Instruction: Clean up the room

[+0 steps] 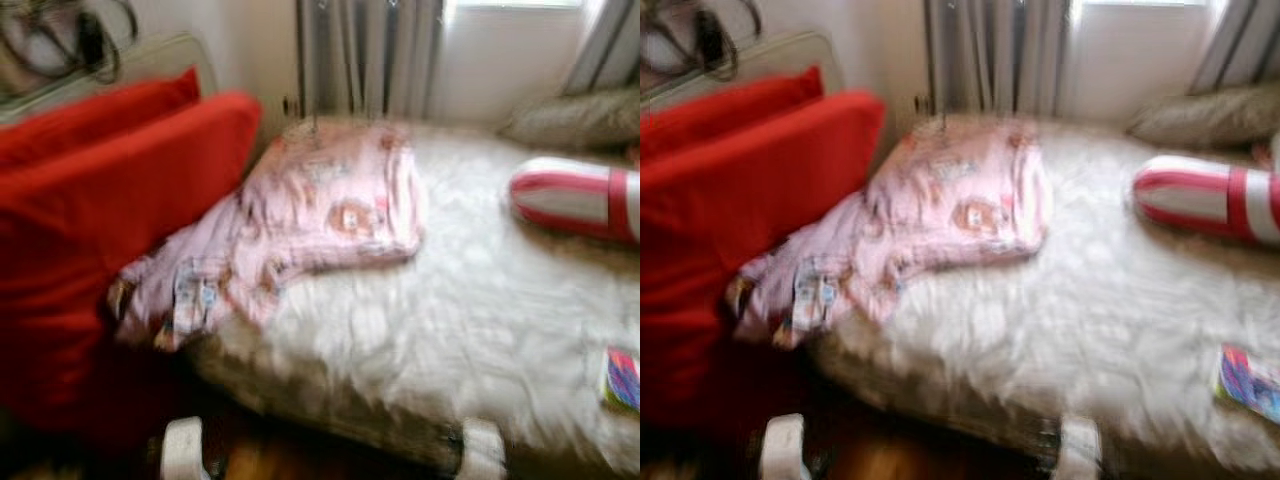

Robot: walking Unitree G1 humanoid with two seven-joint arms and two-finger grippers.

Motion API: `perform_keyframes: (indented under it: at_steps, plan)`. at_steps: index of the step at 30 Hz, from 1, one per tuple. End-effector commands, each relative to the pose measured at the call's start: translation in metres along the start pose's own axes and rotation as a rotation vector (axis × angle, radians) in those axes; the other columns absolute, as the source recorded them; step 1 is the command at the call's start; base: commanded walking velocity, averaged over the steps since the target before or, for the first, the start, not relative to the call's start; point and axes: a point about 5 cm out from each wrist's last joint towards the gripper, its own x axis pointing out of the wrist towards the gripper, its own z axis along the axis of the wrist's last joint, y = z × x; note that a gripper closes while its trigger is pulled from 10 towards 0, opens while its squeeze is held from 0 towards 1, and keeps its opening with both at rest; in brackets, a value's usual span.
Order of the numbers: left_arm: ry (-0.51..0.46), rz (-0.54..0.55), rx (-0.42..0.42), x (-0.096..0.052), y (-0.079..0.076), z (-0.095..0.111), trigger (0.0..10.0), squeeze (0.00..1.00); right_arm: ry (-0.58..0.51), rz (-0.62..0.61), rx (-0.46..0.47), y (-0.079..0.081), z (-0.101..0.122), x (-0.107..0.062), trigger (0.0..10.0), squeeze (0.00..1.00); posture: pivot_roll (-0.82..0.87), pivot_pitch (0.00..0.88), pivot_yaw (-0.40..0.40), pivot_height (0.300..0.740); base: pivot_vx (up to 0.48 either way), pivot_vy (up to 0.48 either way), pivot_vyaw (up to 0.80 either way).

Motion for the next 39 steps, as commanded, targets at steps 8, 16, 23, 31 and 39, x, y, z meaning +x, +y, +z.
perform_keyframes:
  at_steps: [8,16,23,31,39]
  plan:
    - [-0.012,-0.004,0.006,0.0002,-0.0027,0.0013,10.0,0.00,0.015,-0.032,0.009,-0.0108,-0.0057,-0.0025,10.0,1.00,0.06,0.000,0.041,0.739,0.000,0.000,0.00]
    - [-0.029,-0.004,-0.001,0.0009,-0.0043,0.0046,10.0,0.00,0.015,-0.035,0.013,-0.0109,-0.0053,-0.0024,10.0,0.00,0.06,0.000,0.039,0.739,0.000,0.000,0.00]
    - [-0.032,-0.005,-0.006,0.0013,-0.0052,0.0060,10.0,0.00,0.010,-0.027,0.003,-0.0098,-0.0039,-0.0021,10.0,0.00,0.06,0.000,0.037,0.739,0.000,0.000,0.00]
    - [-0.031,-0.004,-0.006,0.0014,-0.0053,0.0060,10.0,0.00,0.000,-0.016,-0.021,-0.0079,-0.0018,-0.0016,10.0,0.00,0.06,0.000,0.038,0.739,0.000,0.000,0.46]
    - [-0.029,0.000,-0.008,0.0014,-0.0047,0.0057,10.0,0.00,-0.003,-0.010,-0.019,-0.0067,-0.0012,-0.0013,10.0,0.00,0.06,0.000,0.038,0.739,0.000,0.000,0.80]
